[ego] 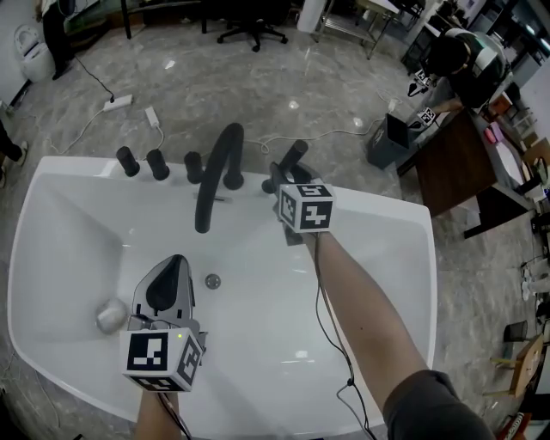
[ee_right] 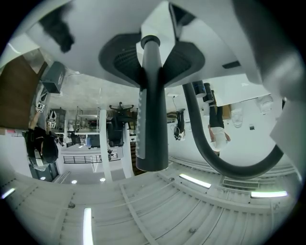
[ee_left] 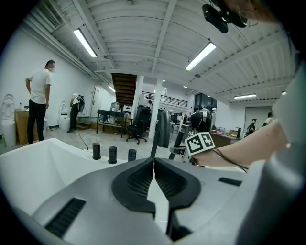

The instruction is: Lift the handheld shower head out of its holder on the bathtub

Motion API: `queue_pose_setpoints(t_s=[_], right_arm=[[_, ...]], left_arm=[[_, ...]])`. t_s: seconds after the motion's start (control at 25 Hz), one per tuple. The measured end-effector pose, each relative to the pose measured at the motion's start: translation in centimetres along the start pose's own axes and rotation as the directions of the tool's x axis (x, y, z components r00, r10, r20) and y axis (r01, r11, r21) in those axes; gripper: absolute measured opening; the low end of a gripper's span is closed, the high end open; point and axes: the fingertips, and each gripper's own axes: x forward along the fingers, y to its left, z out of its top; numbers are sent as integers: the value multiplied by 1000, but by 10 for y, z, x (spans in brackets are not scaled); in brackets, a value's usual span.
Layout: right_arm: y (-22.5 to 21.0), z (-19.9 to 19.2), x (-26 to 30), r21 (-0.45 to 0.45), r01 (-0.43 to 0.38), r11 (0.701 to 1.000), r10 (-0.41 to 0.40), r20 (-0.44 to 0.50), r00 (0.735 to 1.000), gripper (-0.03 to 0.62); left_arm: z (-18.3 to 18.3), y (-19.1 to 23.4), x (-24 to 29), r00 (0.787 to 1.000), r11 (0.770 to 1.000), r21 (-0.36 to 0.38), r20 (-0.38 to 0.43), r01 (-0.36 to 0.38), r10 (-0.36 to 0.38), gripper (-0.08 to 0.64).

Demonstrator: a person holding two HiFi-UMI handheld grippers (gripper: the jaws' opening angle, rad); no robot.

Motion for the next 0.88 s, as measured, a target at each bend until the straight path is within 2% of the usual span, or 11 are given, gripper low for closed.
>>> queue_pose_setpoints(t_s=[0.28,0.64,0.88], right_arm=[[0,43,-42,-6,-18,1000,18,39,999,143],[43,120,-135,-161,-83,984,107,148,983,143],[67,147,-190,-166,-57,984,87,175,981,143]], left_arm=[[29,-9,-16,1000,1000,-2,17,7,-7,20],[59,-39,-49,998,998,-26,24,59,-58,20],[82,-40,-80,995,995,-49,57,88,-85,20]])
